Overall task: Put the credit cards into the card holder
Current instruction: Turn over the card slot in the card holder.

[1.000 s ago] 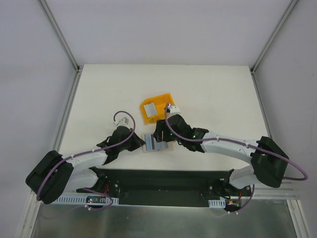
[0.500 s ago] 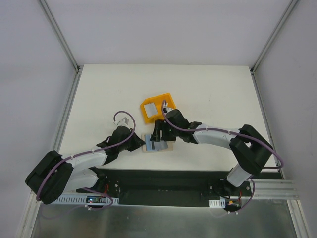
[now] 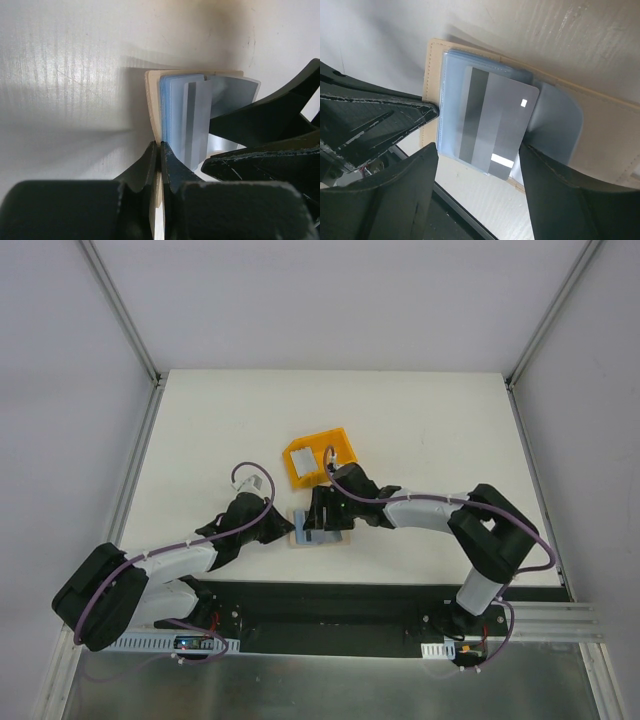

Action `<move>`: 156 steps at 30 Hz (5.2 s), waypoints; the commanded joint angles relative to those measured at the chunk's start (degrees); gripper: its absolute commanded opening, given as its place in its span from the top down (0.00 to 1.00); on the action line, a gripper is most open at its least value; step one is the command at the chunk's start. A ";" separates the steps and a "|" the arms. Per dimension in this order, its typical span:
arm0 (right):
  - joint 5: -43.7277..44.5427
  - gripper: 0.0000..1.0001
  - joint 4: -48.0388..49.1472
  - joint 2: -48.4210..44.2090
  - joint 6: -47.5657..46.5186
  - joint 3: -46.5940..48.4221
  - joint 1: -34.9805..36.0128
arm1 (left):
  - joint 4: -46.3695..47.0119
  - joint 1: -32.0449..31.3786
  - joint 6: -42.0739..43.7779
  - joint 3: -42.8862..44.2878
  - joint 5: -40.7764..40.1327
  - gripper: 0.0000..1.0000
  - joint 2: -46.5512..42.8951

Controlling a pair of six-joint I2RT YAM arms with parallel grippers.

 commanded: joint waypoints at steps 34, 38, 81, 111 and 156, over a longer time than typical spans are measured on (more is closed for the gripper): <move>2.15 0.28 -5.22 -6.29 -4.30 -1.26 -6.58 | -8.82 -0.32 10.90 12.76 5.42 1.00 -3.21; 4.87 0.32 -9.62 -4.62 -2.90 -1.61 -6.50 | -11.20 -0.75 12.92 16.63 7.80 1.00 1.10; 12.17 0.80 -11.03 -14.98 -4.39 -5.57 -6.76 | -17.35 -7.00 6.95 20.68 -1.42 1.00 19.83; 1.97 0.59 -6.63 -3.04 -3.60 7.27 0.80 | -18.58 -1.99 1.23 6.45 -9.25 1.00 -6.19; 3.75 0.64 -16.49 1.62 -6.24 10.87 1.50 | -13.31 -1.99 1.06 5.74 -4.85 1.00 2.33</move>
